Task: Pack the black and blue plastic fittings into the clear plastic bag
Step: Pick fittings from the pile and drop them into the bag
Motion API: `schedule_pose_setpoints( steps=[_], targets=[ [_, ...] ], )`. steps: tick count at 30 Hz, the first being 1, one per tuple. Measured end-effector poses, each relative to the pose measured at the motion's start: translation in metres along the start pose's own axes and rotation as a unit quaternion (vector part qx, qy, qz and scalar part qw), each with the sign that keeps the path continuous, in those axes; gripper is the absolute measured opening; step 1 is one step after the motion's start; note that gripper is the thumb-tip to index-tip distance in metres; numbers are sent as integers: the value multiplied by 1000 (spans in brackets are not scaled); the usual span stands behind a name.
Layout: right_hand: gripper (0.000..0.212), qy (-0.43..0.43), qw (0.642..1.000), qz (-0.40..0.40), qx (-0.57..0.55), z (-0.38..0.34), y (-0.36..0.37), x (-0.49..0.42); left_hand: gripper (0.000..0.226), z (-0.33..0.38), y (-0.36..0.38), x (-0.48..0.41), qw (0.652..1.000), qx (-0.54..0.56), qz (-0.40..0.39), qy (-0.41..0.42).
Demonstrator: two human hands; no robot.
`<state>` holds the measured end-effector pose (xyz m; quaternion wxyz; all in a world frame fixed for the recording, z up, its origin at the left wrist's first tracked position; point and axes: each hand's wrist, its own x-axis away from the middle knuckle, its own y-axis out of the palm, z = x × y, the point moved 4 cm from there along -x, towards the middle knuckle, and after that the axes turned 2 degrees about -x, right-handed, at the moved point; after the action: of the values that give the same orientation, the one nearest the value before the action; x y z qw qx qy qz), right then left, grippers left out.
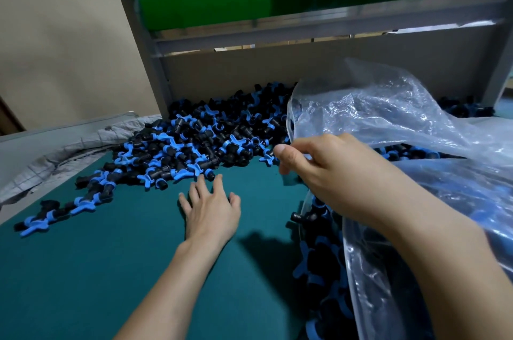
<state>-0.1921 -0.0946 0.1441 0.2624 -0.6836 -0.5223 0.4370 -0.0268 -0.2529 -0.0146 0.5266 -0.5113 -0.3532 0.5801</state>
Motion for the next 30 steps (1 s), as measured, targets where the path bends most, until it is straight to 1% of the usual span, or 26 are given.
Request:
schedule_pose_setpoints(
  steps=[4, 7, 11, 15, 17, 22, 24, 26, 27, 29, 30],
  targets=[
    [49, 3, 1000, -10, -3, -1, 4, 0, 60, -4, 4, -23, 998, 1, -36, -44],
    [50, 1, 1000, -15, -2, 0, 6, -1, 57, -6, 1, -36, 996, -13, -36, -81],
    [49, 11, 1000, -16, -10, 3, 5, -1, 47, -7, -7, -44, 994, -26, 1, -108],
    [48, 16, 1000, -14, -9, 6, 4, 0, 25, -8, -11, -42, 992, 14, 55, -113],
    [47, 19, 1000, -13, -9, 7, 4, 1, 24, -10, -14, -40, 990, 30, 77, -118],
    [45, 25, 999, -15, -11, 6, 4, 1, 23, -15, -17, -39, 986, 57, 88, -126],
    [45, 26, 999, -16, -8, 6, 4, 1, 19, -16, -18, -37, 981, 103, 109, -122],
    [44, 27, 1000, -13, -6, 7, 3, 1, 12, -21, -21, -32, 956, 220, 142, -131],
    [44, 27, 1000, -13, -6, 7, 3, 1, 9, -26, -22, -29, 932, 296, 154, -143],
    [43, 26, 999, -21, -8, 7, 3, 1, 10, -37, -23, -20, 864, 445, 169, -164],
    [43, 23, 999, -27, -9, 7, 4, 1, 11, -41, -24, -15, 833, 500, 171, -167]
  ],
)
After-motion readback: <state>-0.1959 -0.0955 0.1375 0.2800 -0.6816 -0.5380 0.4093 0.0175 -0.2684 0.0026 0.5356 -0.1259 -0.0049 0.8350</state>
